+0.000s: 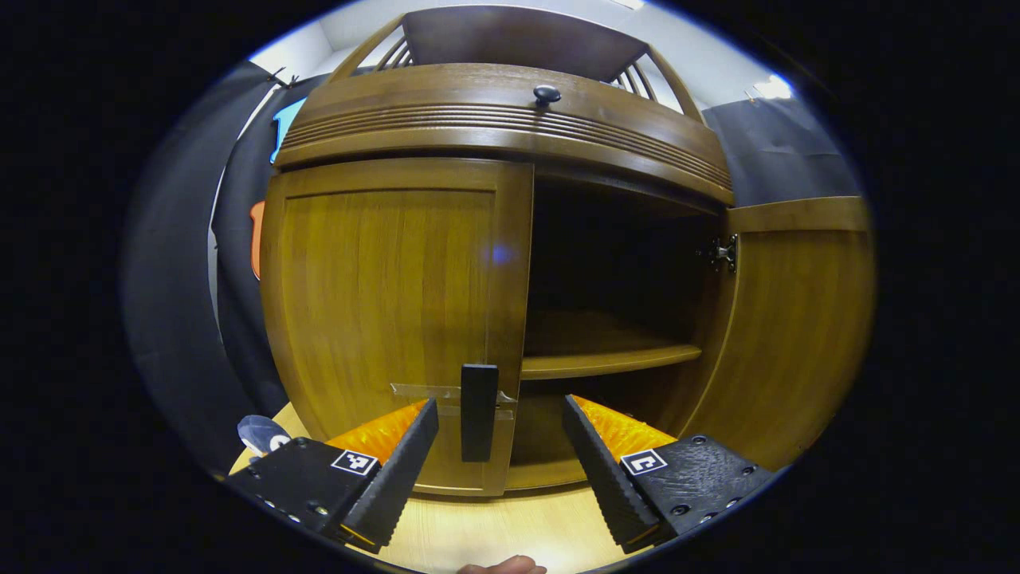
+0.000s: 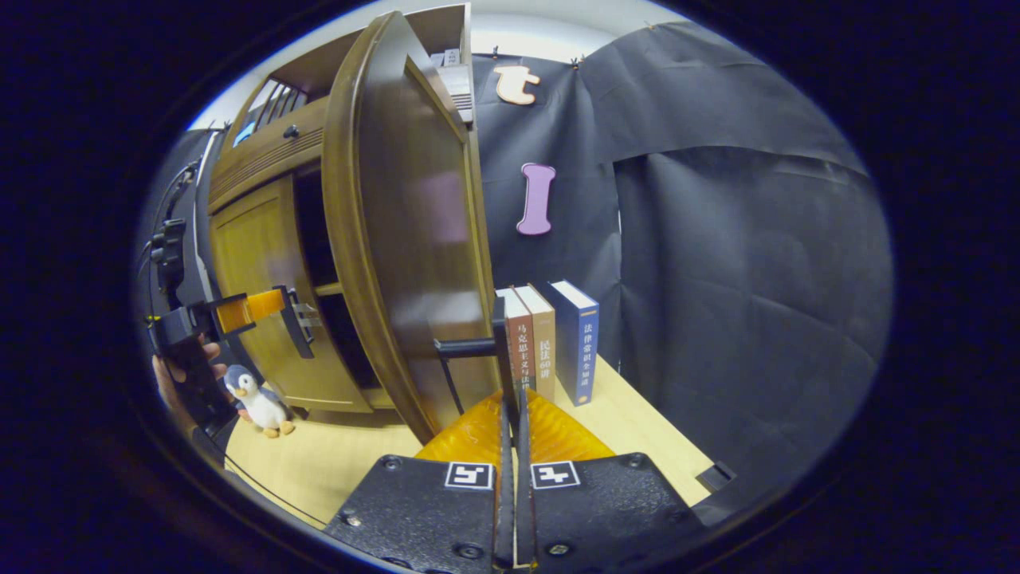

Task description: Open the right door of the double-door shoe cabinet with the right hand, and open the left door with the left hand.

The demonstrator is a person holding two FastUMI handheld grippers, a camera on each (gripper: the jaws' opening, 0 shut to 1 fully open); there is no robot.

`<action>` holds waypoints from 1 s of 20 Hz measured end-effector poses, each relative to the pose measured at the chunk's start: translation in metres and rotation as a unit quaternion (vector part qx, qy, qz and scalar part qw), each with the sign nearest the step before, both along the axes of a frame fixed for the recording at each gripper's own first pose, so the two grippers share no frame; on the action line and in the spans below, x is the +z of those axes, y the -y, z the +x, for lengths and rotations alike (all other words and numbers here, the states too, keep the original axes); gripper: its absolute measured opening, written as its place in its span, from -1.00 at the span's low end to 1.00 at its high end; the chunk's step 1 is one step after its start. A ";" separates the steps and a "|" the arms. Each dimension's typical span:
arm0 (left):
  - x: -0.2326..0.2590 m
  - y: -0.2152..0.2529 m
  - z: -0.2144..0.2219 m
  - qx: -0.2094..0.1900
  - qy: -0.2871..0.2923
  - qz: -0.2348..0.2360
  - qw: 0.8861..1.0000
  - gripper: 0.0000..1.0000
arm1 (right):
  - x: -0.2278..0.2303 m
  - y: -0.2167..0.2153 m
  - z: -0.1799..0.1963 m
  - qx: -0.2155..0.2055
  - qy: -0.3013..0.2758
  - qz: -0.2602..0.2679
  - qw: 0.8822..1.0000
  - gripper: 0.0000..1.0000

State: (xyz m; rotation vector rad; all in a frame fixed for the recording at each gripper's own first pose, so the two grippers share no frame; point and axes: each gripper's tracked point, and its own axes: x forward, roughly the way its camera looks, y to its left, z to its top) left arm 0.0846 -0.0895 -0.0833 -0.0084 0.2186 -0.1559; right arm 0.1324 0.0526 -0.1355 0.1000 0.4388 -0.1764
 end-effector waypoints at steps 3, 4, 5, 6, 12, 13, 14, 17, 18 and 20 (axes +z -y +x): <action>-0.012 0.001 0.005 -0.001 -0.017 -0.003 1.000 0.89 | 0.003 0.014 -0.007 -0.008 0.001 0.004 1.000 -0.91; -0.018 0.003 0.005 -0.003 -0.028 -0.006 1.000 0.90 | 0.004 0.017 -0.007 -0.010 0.000 0.006 1.000 -0.91; -0.019 0.004 0.005 -0.002 -0.031 -0.006 1.000 0.80 | 0.004 0.019 -0.009 -0.010 0.000 0.006 1.000 -0.91; -0.021 0.001 0.008 0.003 -0.032 -0.004 0.999 0.90 | 0.005 0.022 -0.010 -0.012 0.000 0.004 1.000 -0.91; -0.033 -0.014 0.024 0.017 -0.041 -0.005 0.999 0.89 | 0.024 0.051 -0.021 -0.055 0.035 -0.001 0.998 -0.93; -0.035 -0.015 0.027 0.021 -0.043 -0.003 0.999 0.87 | 0.027 0.052 -0.023 -0.056 0.040 0.004 0.998 -0.92; -0.035 -0.016 0.031 0.022 -0.041 -0.004 0.999 0.87 | 0.031 0.049 -0.024 -0.054 0.045 0.010 0.998 -0.92; -0.036 -0.016 0.043 0.027 -0.034 0.000 0.999 0.87 | 0.035 0.050 -0.027 -0.057 0.054 0.000 0.997 -0.92; -0.038 -0.016 0.045 0.024 -0.038 0.002 0.999 0.87 | 0.038 0.049 -0.028 -0.055 0.058 -0.005 0.997 -0.92; -0.044 -0.014 0.051 0.018 -0.045 0.003 0.999 0.58 | 0.043 0.048 -0.029 -0.057 0.063 -0.013 0.996 -0.92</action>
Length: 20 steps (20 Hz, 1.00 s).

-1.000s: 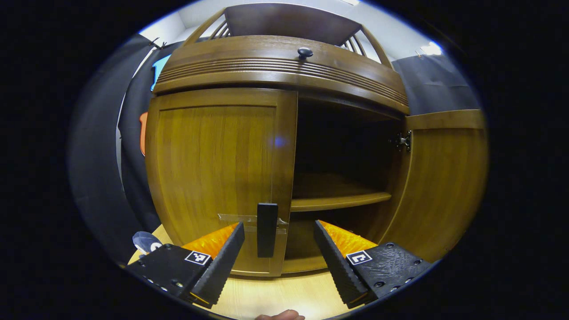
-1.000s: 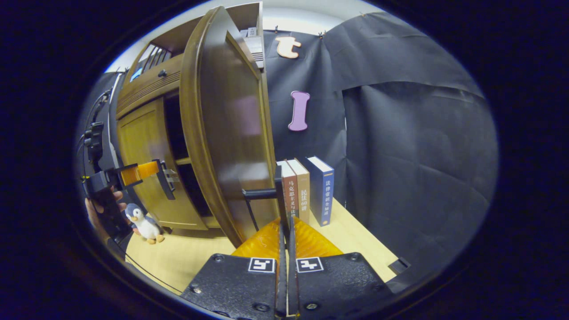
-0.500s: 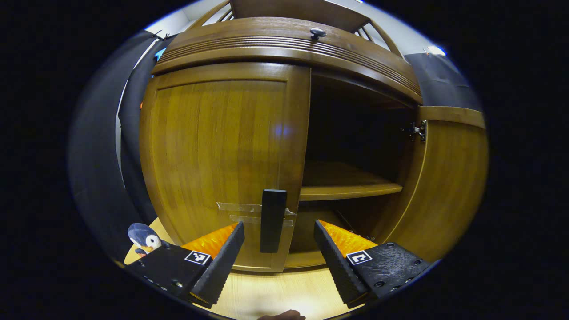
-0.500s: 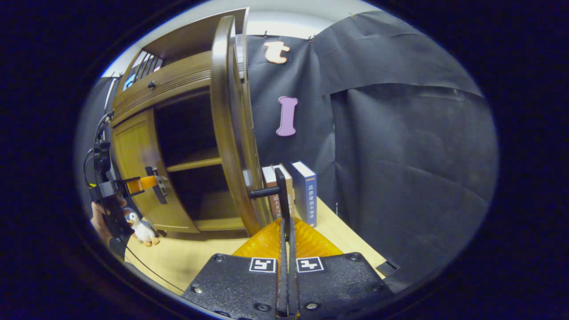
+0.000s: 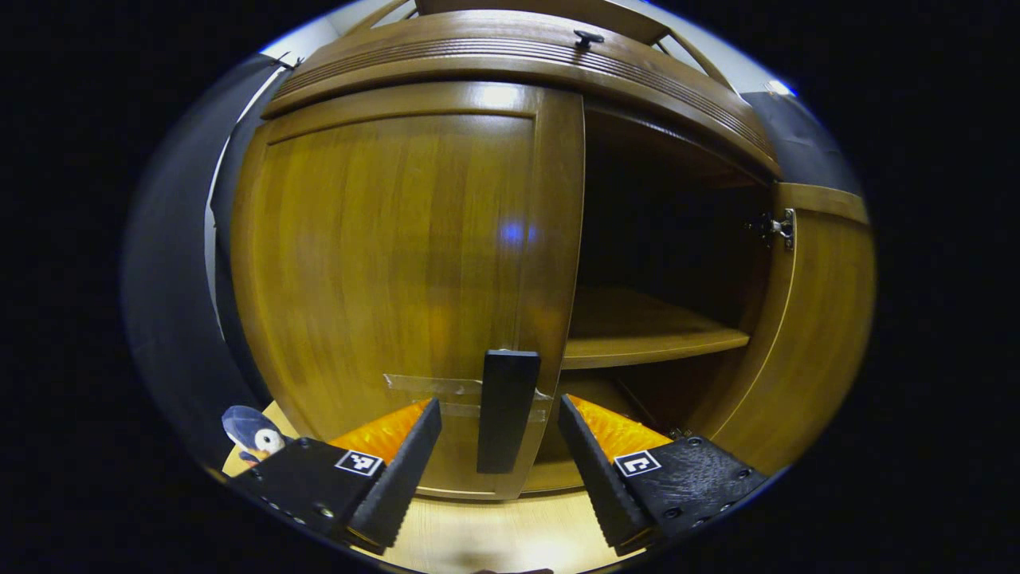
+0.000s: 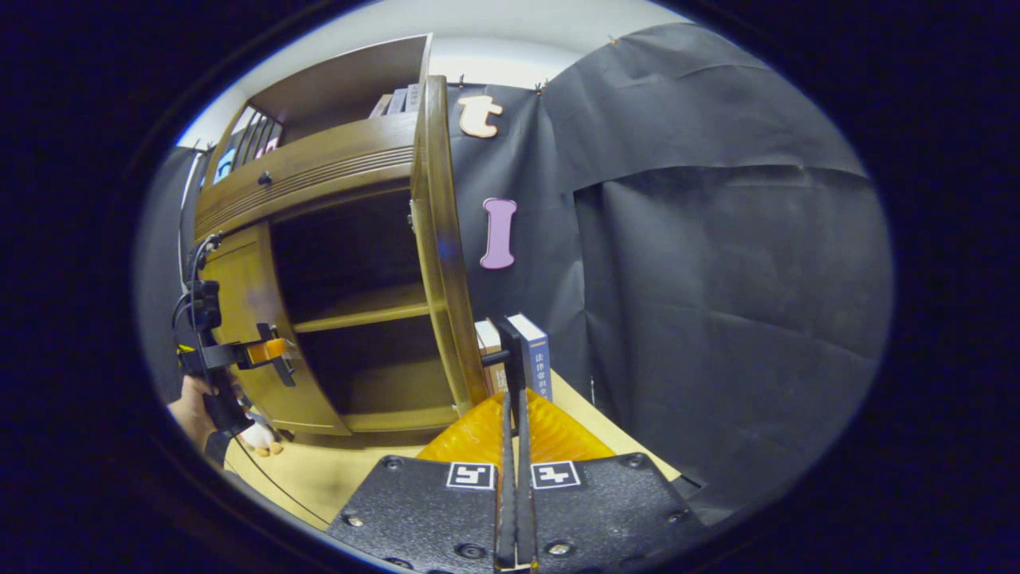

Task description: Open the right door of the double-door shoe cabinet with the right hand, and open the left door with the left hand.

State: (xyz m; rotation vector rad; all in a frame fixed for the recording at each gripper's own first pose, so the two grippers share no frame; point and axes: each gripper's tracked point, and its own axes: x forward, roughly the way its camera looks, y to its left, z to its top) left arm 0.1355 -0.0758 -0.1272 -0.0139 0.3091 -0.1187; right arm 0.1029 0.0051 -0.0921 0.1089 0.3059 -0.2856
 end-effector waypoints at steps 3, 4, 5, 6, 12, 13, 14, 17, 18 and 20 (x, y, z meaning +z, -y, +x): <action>-0.004 -0.001 0.011 -0.002 0.007 0.017 1.000 0.63 | 0.008 -0.005 -0.004 0.005 0.011 0.000 1.000 -0.92; -0.006 -0.001 0.015 -0.003 0.007 0.027 1.000 0.62 | 0.008 -0.006 -0.005 0.006 0.011 -0.001 1.000 -0.92; -0.008 -0.002 0.016 -0.004 0.006 0.036 0.999 0.29 | 0.009 -0.007 -0.008 0.005 0.012 -0.001 1.000 -0.92; -0.008 -0.003 0.019 -0.003 0.007 0.044 0.999 0.37 | 0.009 -0.010 -0.009 0.006 0.013 0.000 1.000 -0.92; -0.010 0.004 0.023 -0.022 0.019 0.045 0.999 -0.27 | 0.010 -0.025 -0.010 0.025 0.010 -0.006 1.000 -0.89; -0.010 0.003 0.023 -0.025 0.023 0.047 0.998 -0.27 | 0.010 -0.027 -0.010 0.027 0.008 -0.009 1.000 -0.87; -0.008 0.002 0.020 -0.028 0.023 0.047 0.998 -0.48 | 0.008 -0.027 -0.010 0.027 0.007 -0.009 1.000 -0.86; -0.011 0.003 0.021 -0.035 0.016 0.031 0.999 -0.24 | 0.006 -0.036 -0.009 0.031 0.006 0.000 0.999 -0.87; -0.010 0.003 0.021 -0.035 0.015 0.029 0.999 -0.42 | 0.005 -0.038 -0.008 0.032 0.006 0.001 0.999 -0.86; -0.010 0.002 0.017 -0.035 0.015 0.030 0.999 -0.42 | 0.007 -0.043 -0.005 0.039 0.008 -0.001 0.999 -0.86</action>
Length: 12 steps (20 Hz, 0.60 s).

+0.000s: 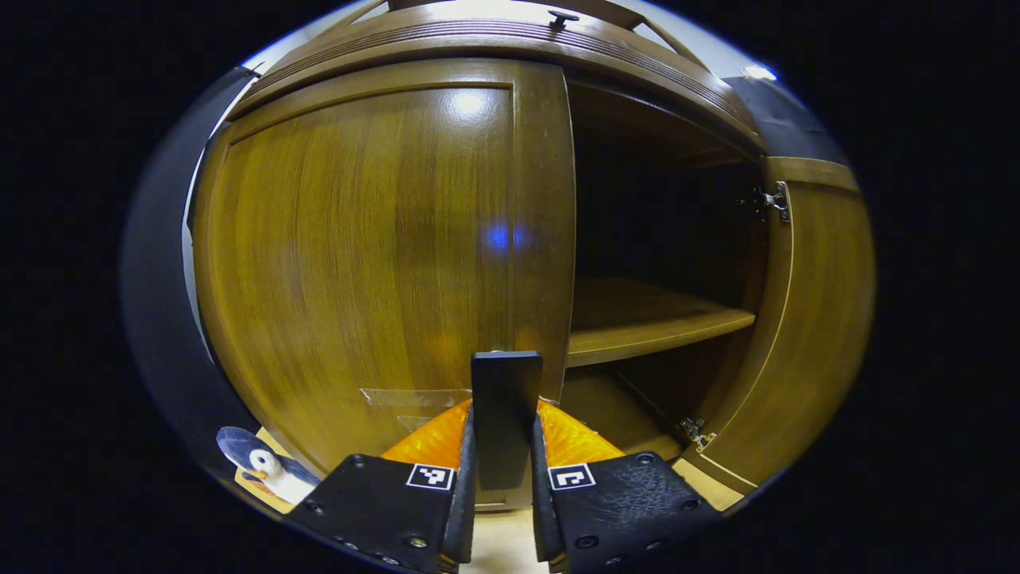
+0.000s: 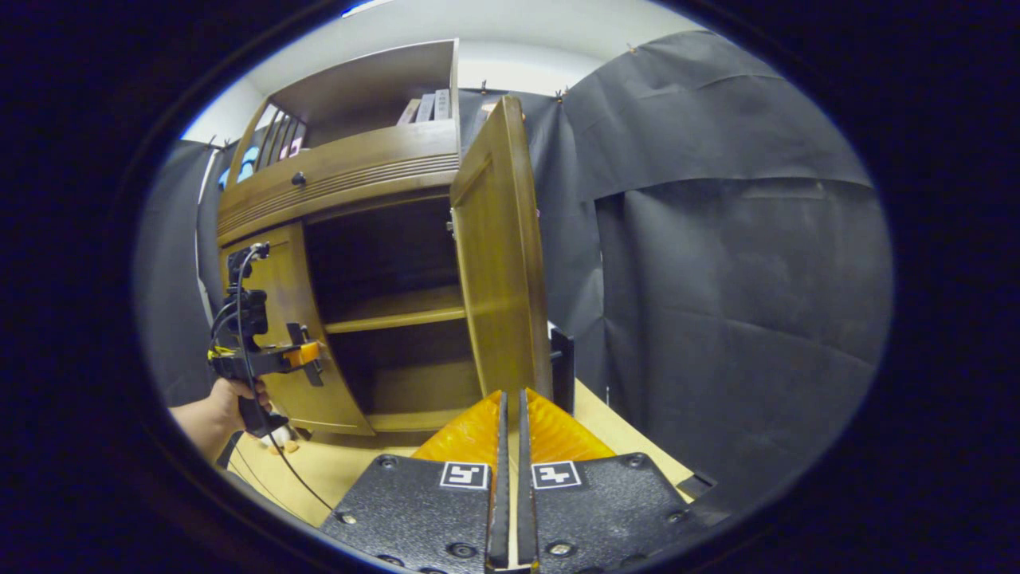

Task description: Open the right door of the double-door shoe cabinet with the right hand, and open the left door with the left hand.

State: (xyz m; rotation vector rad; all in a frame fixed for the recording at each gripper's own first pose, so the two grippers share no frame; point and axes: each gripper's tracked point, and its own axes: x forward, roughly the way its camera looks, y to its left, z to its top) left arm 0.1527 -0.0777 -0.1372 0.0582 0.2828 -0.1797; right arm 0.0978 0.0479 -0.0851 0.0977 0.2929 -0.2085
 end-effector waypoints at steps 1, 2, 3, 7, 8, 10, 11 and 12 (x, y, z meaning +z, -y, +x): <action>-0.001 0.000 -0.002 -0.001 0.000 0.001 1.000 -0.42 | 0.000 -0.003 0.003 0.004 0.000 -0.002 1.000 -0.86; 0.000 -0.001 -0.004 -0.002 0.001 0.001 1.000 -0.42 | -0.003 -0.003 0.005 0.004 -0.004 -0.005 1.000 -0.87; 0.000 -0.002 -0.007 -0.002 0.001 0.000 1.000 -0.42 | -0.003 -0.007 0.007 0.010 -0.005 -0.004 1.000 -0.87; 0.001 -0.005 -0.019 0.006 0.003 -0.004 1.000 -0.42 | -0.005 -0.023 0.017 0.030 -0.007 -0.006 1.000 -0.86; 0.001 -0.006 -0.023 0.006 0.003 -0.004 1.000 -0.42 | -0.008 -0.027 0.019 0.038 -0.008 -0.005 0.999 -0.87; 0.001 -0.009 -0.030 0.006 0.000 -0.004 1.000 -0.42 | -0.011 -0.033 0.024 0.051 -0.012 -0.007 0.999 -0.87; 0.002 -0.008 -0.031 0.007 -0.001 -0.005 1.000 -0.42 | -0.013 -0.036 0.027 0.055 -0.015 -0.008 0.998 -0.88; 0.002 -0.009 -0.034 0.009 -0.002 -0.006 1.000 -0.42 | -0.014 -0.043 0.030 0.064 -0.016 -0.006 0.998 -0.86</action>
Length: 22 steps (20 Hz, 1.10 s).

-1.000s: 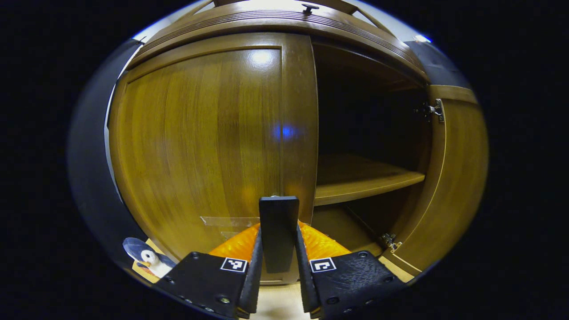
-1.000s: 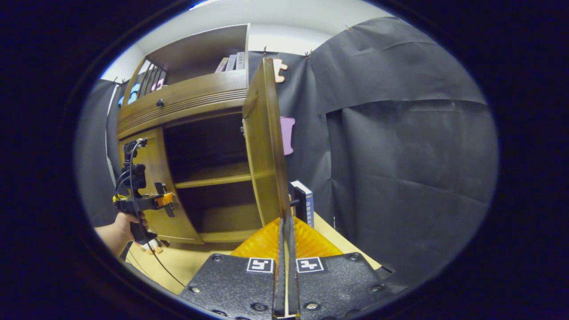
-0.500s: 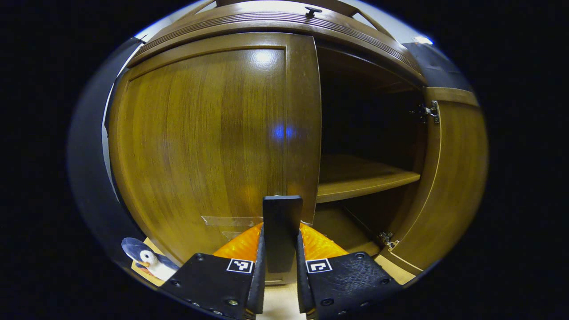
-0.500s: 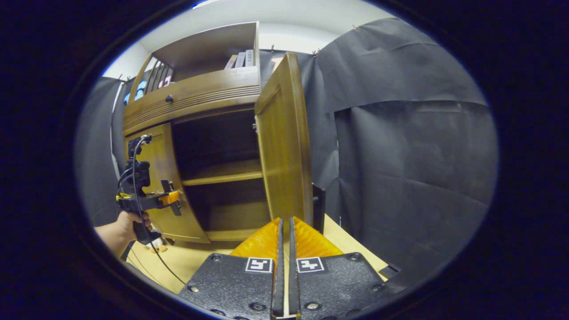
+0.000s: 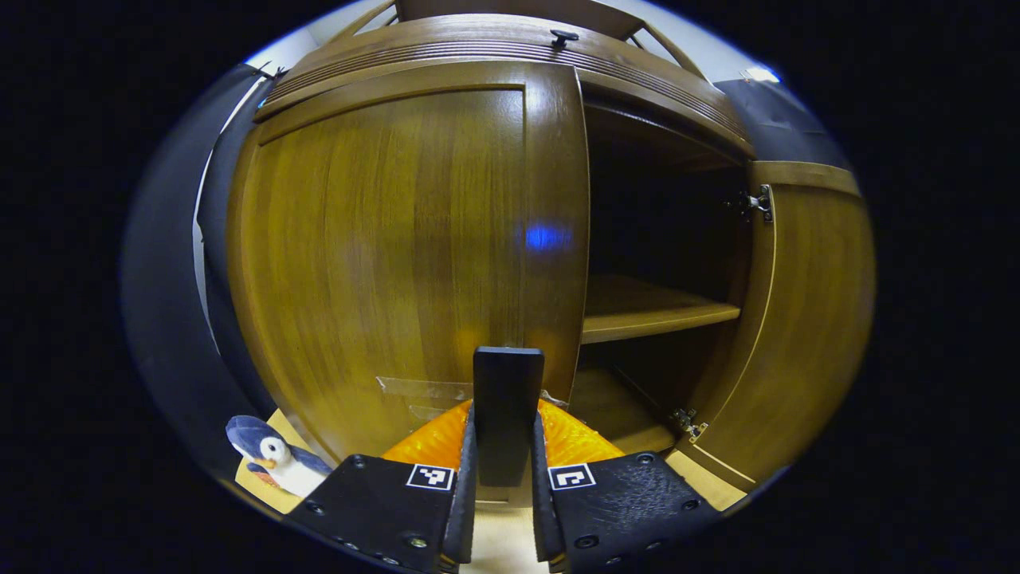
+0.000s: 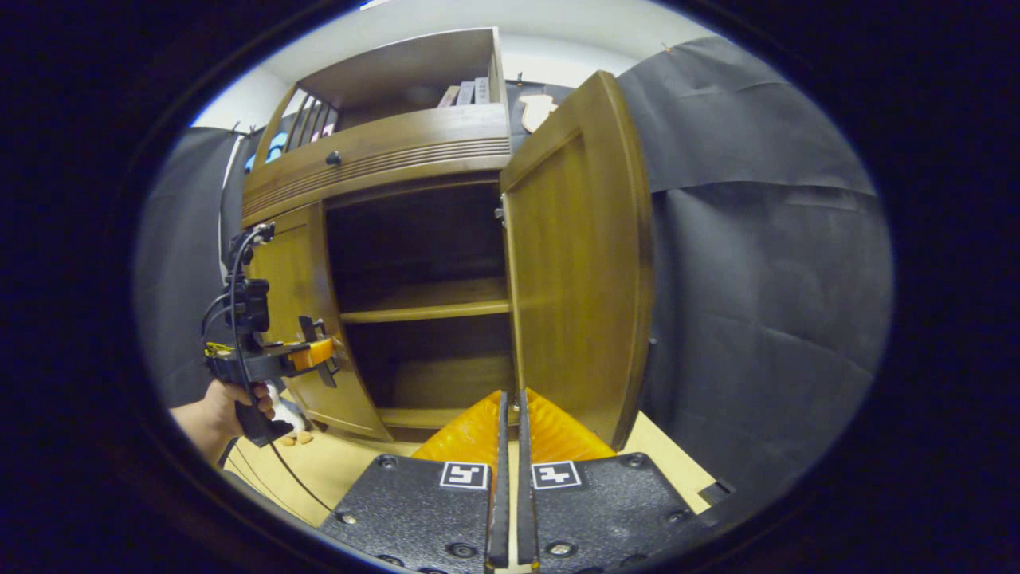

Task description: Open the right door of the double-door shoe cabinet with the right hand, and open the left door with the left hand.

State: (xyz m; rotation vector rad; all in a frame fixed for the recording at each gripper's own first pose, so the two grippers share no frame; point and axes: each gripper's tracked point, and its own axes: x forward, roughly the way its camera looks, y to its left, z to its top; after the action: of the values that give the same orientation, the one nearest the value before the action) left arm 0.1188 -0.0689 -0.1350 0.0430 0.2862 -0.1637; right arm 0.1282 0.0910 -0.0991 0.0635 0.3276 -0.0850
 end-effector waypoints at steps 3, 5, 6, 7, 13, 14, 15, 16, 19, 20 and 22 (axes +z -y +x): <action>0.000 -0.007 -0.017 0.008 -0.002 -0.003 1.000 -0.42 | -0.008 -0.012 0.006 0.020 -0.007 0.003 1.000 -0.87; 0.001 -0.011 -0.027 0.012 -0.006 -0.008 1.000 -0.42 | -0.009 -0.021 0.011 0.034 -0.010 0.006 0.999 -0.86; 0.002 -0.013 -0.033 0.013 -0.007 -0.009 1.000 -0.42 | -0.011 -0.024 0.013 0.039 -0.012 0.006 0.999 -0.86; 0.002 -0.016 -0.038 0.015 -0.007 -0.008 1.000 -0.42 | -0.011 -0.029 0.015 0.046 -0.013 0.008 0.999 -0.86; 0.004 -0.029 -0.062 0.028 -0.016 -0.011 0.999 -0.42 | -0.024 -0.052 0.023 0.088 -0.030 0.019 0.995 -0.86; 0.005 -0.031 -0.066 0.031 -0.015 -0.010 0.999 -0.42 | -0.025 -0.057 0.026 0.095 -0.032 0.020 0.995 -0.86; 0.005 -0.035 -0.069 0.034 -0.015 -0.009 0.999 -0.42 | -0.026 -0.061 0.029 0.102 -0.033 0.020 0.994 -0.86; 0.005 -0.038 -0.074 0.037 -0.015 -0.009 0.999 -0.42 | -0.027 -0.064 0.028 0.109 -0.033 0.019 0.993 -0.86; 0.006 -0.045 -0.084 0.047 -0.015 -0.009 0.999 -0.42 | -0.028 -0.073 0.029 0.123 -0.034 0.018 0.992 -0.86; 0.006 -0.047 -0.086 0.050 -0.016 -0.010 0.999 -0.42 | -0.029 -0.074 0.030 0.125 -0.035 0.017 0.991 -0.82; 0.007 -0.052 -0.092 0.055 -0.017 -0.013 0.998 -0.43 | -0.032 -0.077 0.032 0.128 -0.039 0.017 0.991 -0.78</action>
State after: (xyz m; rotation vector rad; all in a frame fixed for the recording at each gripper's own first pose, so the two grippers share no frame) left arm 0.0265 -0.0172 -0.1278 -0.0005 0.3195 -0.0580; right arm 0.1598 0.1675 -0.1311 0.0520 0.4128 0.1734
